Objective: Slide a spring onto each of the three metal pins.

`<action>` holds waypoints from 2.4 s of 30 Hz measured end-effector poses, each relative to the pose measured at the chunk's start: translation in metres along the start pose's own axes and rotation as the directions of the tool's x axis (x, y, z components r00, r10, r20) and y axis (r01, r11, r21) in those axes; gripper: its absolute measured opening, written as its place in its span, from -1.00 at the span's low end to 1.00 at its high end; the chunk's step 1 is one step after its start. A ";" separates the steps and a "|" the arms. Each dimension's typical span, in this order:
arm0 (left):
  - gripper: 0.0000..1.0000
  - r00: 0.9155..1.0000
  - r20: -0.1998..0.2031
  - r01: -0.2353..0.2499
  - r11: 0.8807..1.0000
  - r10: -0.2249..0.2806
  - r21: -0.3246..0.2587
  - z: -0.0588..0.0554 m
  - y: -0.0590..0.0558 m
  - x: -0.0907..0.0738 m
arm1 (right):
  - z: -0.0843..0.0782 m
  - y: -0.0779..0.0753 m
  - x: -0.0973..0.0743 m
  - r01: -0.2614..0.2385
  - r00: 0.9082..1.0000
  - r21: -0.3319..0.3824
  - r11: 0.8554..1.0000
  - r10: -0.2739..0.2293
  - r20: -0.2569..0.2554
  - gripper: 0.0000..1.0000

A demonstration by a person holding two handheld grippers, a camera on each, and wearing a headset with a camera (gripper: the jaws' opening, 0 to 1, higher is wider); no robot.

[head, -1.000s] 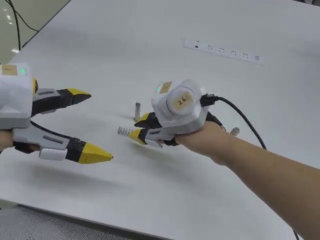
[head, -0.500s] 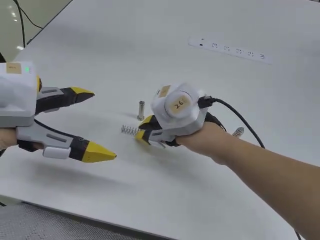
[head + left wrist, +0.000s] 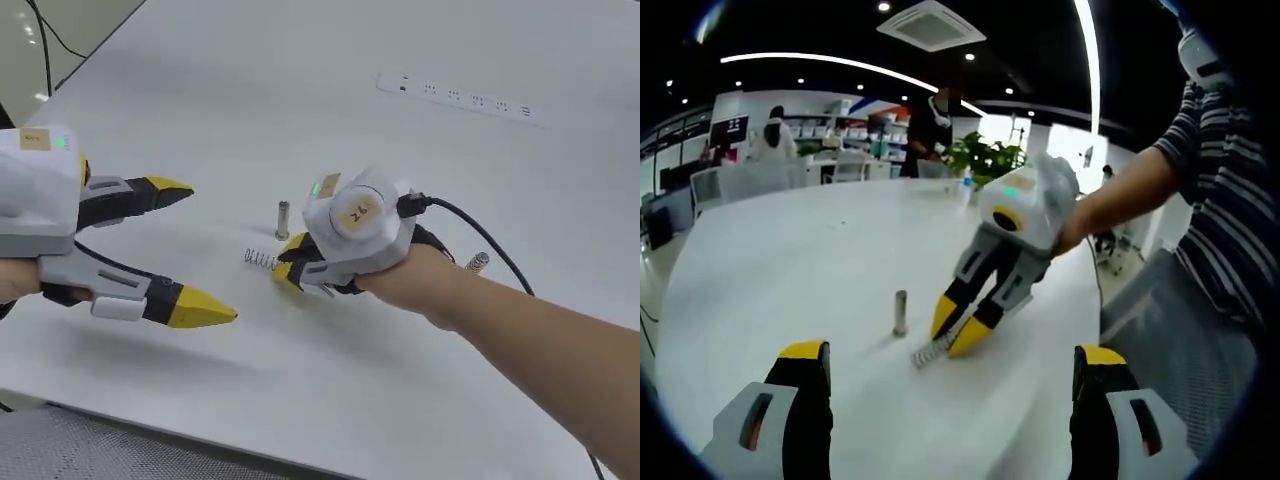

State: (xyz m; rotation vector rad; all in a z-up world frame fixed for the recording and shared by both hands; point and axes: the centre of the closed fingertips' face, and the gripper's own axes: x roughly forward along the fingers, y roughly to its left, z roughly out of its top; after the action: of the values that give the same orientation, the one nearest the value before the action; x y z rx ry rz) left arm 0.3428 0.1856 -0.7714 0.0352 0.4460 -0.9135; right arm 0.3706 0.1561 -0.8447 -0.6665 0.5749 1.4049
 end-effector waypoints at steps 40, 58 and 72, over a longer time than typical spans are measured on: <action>0.36 0.972 -0.049 0.234 0.971 -0.231 0.047 0.008 -0.051 0.049 | -0.030 0.026 -0.098 0.003 1.000 -0.079 0.997 -0.002 0.017 -0.84; -0.34 0.944 -0.051 0.329 0.939 -0.325 0.099 0.022 -0.079 0.093 | -0.030 0.032 -0.112 0.022 0.999 -0.090 0.996 -0.020 0.026 -0.84; -0.68 0.937 -0.034 0.349 0.932 -0.347 0.096 0.026 -0.084 0.099 | -0.029 0.030 -0.120 0.033 0.999 -0.076 0.997 -0.030 0.045 -0.84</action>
State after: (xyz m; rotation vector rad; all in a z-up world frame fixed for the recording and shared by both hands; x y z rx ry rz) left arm 0.3397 0.0536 -0.7730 0.0574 0.4280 -1.2865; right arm 0.3311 0.0533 -0.7811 -0.7016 0.4763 1.4142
